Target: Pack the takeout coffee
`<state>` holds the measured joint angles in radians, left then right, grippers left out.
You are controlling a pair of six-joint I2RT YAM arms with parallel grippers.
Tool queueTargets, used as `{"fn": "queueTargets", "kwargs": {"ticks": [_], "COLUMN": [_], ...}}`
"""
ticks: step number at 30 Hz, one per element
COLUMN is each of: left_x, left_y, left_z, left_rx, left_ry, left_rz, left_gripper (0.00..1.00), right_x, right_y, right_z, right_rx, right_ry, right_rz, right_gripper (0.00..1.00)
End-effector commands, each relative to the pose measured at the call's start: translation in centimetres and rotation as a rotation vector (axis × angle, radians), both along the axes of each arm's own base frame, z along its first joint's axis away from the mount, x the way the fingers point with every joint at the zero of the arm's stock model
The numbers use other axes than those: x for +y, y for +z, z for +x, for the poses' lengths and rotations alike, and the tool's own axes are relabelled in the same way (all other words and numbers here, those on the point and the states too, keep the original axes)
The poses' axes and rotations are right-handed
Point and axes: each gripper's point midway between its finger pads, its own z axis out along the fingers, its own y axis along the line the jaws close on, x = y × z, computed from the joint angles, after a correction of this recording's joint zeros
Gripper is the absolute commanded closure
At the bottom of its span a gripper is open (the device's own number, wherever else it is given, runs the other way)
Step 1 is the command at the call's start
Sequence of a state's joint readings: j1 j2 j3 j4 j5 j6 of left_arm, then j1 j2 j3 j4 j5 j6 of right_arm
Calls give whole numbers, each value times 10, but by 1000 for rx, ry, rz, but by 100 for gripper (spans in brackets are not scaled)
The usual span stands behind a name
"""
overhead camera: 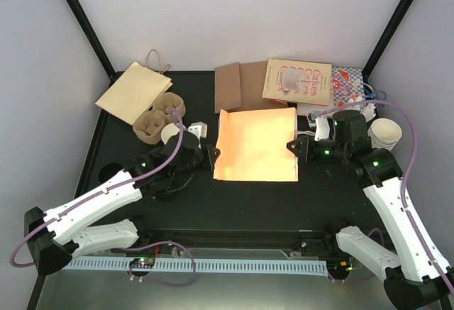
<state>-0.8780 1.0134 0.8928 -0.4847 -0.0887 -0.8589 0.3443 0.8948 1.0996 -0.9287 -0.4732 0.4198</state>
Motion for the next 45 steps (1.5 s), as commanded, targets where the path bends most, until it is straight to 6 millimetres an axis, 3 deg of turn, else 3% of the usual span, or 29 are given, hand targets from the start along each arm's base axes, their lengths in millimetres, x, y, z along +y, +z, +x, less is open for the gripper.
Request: {"fn": "queueTargets", "kwargs": {"ticks": [1, 12, 22, 27, 32, 38, 45], "left_x": [-1, 18, 14, 7, -1, -12, -18], "left_y": [12, -33, -61, -72, -66, -35, -12], "left_z": [5, 11, 11, 10, 7, -3, -12], "left_rx": [-46, 68, 140, 150, 105, 8, -46], "left_ry": [-5, 20, -25, -73, -152, -244, -304], "left_rz": [-39, -113, -93, -73, -83, -184, -181], "left_gripper": [98, 98, 96, 89, 71, 46, 35], "right_x": [0, -18, -21, -23, -26, -25, -31], "right_y": [16, 49, 92, 108, 103, 81, 53], "right_z": [-4, -21, -30, -33, -30, -25, -13], "right_rx": [-17, -70, -134, -160, -150, -104, -28], "right_ry": [5, -45, -52, -56, -62, -53, -56], "right_rz": [18, -16, 20, 17, -14, -55, -164], "right_gripper": [99, 99, 99, 99, 99, 99, 99]}}
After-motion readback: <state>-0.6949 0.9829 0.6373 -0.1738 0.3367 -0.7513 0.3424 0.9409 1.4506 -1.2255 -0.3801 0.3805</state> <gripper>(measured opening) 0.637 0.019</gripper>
